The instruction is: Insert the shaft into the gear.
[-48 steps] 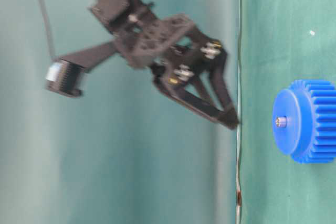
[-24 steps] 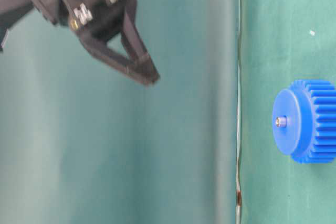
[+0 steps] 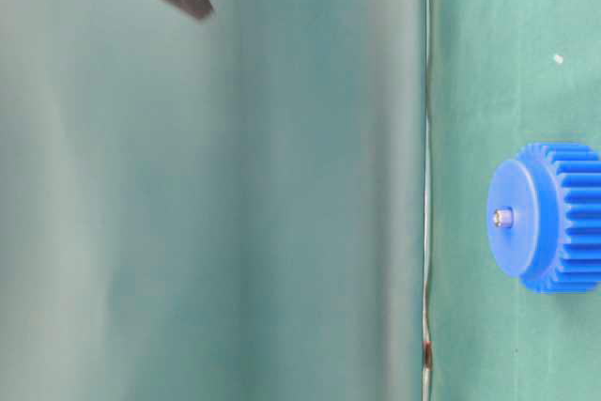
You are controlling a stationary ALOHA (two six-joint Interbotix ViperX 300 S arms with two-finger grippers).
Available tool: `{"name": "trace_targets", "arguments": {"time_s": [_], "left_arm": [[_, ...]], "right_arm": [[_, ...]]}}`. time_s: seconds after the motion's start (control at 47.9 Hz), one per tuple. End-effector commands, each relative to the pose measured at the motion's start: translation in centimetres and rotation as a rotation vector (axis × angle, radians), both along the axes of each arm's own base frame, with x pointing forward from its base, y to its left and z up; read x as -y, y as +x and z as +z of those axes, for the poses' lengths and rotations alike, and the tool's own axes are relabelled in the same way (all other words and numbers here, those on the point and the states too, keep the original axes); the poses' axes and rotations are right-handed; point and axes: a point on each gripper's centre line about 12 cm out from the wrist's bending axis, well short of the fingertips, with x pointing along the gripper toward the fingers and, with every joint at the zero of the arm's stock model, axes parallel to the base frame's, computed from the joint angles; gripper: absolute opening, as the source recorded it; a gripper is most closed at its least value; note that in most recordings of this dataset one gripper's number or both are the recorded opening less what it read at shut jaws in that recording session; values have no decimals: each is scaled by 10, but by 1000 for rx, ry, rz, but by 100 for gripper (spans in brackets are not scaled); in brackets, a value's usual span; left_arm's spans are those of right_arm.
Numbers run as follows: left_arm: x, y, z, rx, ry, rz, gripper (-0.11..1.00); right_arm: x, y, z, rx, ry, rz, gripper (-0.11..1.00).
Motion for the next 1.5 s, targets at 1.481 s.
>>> {"name": "trace_targets", "arguments": {"time_s": [1.481], "left_arm": [[0, -3, 17, 51, -3, 2, 0]], "right_arm": [[-5, -28, -15, -18, 83, -43, 87]]}}
